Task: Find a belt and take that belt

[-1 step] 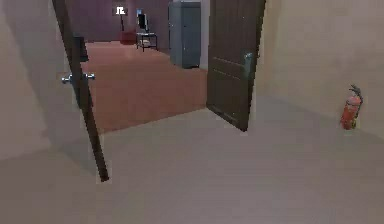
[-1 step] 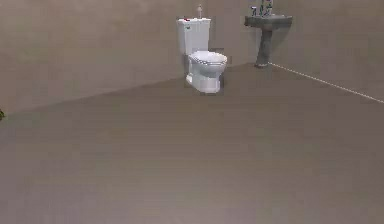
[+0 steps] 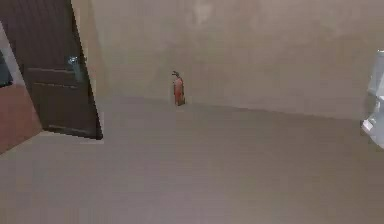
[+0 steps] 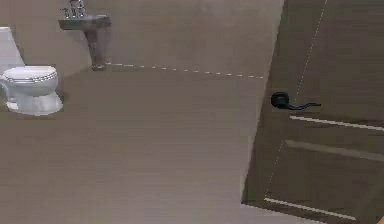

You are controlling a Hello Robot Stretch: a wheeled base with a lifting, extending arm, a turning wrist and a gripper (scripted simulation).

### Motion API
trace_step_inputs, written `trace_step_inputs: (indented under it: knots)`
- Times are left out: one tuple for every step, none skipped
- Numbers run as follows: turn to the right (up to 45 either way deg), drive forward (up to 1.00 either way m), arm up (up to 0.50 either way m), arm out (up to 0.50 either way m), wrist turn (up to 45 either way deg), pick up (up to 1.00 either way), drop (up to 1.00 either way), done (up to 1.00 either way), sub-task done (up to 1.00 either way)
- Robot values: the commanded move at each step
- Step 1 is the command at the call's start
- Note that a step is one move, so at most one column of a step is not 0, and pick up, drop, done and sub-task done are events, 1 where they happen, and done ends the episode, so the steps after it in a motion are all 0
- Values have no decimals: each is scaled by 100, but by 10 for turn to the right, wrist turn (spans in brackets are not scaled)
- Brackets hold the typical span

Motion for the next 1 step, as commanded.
trace_step_inputs:
  knots:
    - [450, 0, 0, 0, 0, 0, 0, 0, 0]
